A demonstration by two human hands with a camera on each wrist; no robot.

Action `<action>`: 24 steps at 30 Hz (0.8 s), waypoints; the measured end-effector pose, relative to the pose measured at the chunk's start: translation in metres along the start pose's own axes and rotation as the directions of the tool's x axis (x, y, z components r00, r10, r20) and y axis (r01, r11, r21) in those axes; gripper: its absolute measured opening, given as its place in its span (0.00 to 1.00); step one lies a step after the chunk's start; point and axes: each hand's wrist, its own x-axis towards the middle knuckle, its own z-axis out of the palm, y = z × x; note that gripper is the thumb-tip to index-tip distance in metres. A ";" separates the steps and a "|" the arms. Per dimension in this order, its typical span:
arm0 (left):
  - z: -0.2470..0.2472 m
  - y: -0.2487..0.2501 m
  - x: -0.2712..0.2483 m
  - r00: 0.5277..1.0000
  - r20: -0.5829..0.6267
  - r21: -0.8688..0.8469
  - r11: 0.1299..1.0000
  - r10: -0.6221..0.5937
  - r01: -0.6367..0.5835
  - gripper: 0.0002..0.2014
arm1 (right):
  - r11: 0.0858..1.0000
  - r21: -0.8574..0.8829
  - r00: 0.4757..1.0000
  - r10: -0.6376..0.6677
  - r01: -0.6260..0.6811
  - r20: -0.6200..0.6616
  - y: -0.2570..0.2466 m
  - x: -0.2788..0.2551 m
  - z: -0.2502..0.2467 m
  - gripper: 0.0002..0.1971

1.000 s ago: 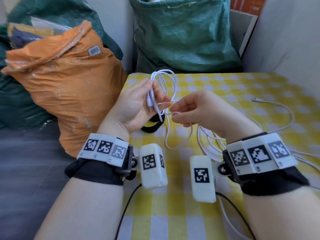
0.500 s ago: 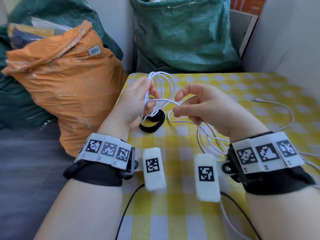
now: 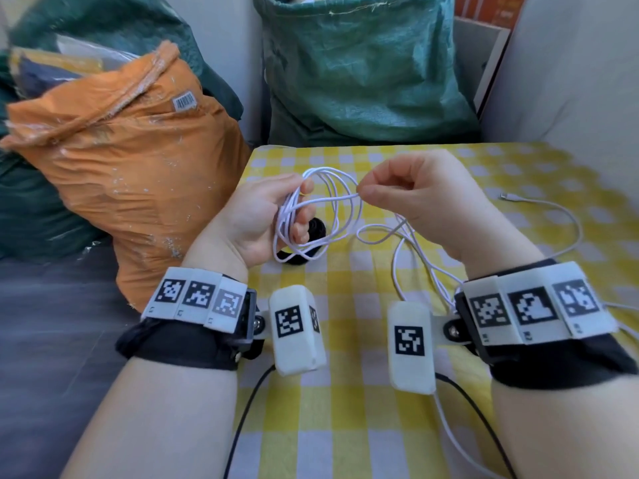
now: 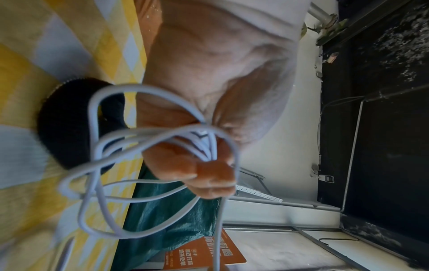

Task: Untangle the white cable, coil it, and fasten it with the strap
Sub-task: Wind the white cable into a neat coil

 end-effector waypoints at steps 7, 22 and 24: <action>0.007 0.000 0.000 0.981 0.152 0.053 0.992 -0.118 0.112 0.15 | 0.989 -0.135 0.997 -0.066 0.059 -0.042 -0.001 0.003 0.004 0.09; 0.000 0.000 0.002 0.911 0.383 -0.225 0.940 -0.156 0.256 0.20 | 0.994 -0.028 0.980 0.111 -0.108 0.164 0.014 -0.001 -0.001 0.10; -0.002 -0.002 0.003 0.939 0.305 -0.244 0.939 -0.161 0.241 0.20 | 0.987 0.067 0.979 0.135 -0.147 0.153 0.014 0.000 -0.003 0.10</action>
